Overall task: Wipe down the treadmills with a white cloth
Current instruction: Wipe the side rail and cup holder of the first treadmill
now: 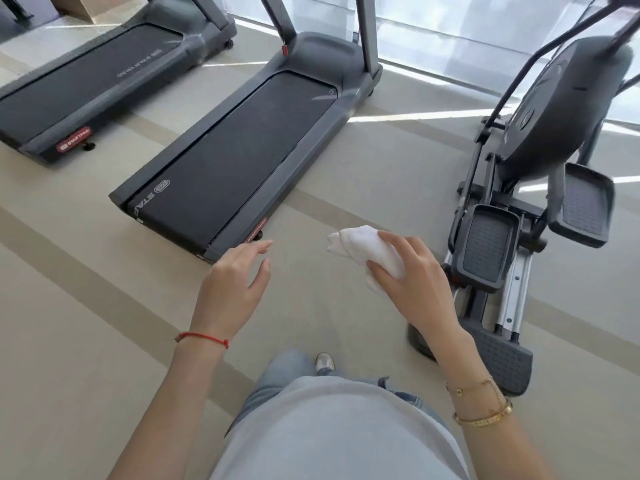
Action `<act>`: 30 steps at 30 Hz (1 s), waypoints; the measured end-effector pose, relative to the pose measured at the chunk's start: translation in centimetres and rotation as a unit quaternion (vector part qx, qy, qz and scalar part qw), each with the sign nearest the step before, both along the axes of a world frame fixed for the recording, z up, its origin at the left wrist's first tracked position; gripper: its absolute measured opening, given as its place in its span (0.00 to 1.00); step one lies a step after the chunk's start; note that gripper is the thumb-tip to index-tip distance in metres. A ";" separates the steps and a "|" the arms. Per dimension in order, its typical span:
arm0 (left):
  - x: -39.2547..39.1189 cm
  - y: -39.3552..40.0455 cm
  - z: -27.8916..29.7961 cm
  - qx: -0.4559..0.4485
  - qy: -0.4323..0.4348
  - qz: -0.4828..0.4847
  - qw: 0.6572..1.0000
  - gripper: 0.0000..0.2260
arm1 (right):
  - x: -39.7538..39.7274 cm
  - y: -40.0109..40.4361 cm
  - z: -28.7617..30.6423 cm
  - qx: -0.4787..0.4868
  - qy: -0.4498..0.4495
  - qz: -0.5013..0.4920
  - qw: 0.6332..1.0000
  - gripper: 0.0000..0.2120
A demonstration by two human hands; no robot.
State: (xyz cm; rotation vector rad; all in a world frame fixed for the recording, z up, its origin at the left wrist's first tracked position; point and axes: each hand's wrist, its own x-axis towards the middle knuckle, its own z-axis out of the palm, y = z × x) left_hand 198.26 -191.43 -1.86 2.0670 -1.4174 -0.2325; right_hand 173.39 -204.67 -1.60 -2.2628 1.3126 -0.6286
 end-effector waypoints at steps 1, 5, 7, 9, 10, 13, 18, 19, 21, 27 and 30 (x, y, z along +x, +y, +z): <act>0.5 -1.6 0.0 -0.002 0.000 0.001 1.000 0.13 | 0.4 -1.6 0.1 0.002 -0.001 0.000 1.000 0.21; 2.5 -7.7 -0.4 0.001 0.005 -0.003 1.000 0.12 | 2.3 -7.6 -0.4 0.010 0.001 -0.006 1.000 0.22; 3.7 -10.8 -0.9 0.003 0.011 -0.008 1.000 0.12 | 3.2 -10.5 -0.9 0.012 0.003 -0.011 1.000 0.22; 5.0 -14.2 -1.4 0.006 0.012 -0.012 1.000 0.12 | 4.2 -13.5 -1.6 0.016 0.008 -0.014 1.000 0.22; 5.6 -15.9 -1.7 0.007 0.013 -0.013 1.000 0.12 | 4.8 -15.1 -1.9 0.018 0.011 -0.017 1.000 0.22; 7.8 -21.2 -2.1 0.008 0.019 -0.012 1.000 0.13 | 7.1 -20.4 -2.5 0.019 0.018 -0.022 0.999 0.21; 11.9 -31.6 -1.5 0.017 0.017 -0.020 1.000 0.13 | 11.8 -30.3 -2.0 0.012 0.021 -0.021 0.999 0.20; 12.8 -33.9 -1.2 0.018 0.015 -0.024 0.999 0.13 | 12.8 -32.4 -1.7 0.010 0.019 -0.023 0.999 0.20; 14.6 -38.4 -0.4 0.014 0.016 -0.031 0.999 0.13 | 14.7 -36.7 -1.1 0.007 0.017 -0.030 0.999 0.20; 19.9 -50.3 1.7 0.007 0.001 -0.061 0.998 0.14 | 19.8 -46.9 0.3 -0.020 0.010 -0.044 0.999 0.20; 21.8 -54.5 2.4 0.007 0.002 -0.072 0.997 0.14 | 21.6 -50.5 0.6 -0.027 0.010 -0.057 0.998 0.20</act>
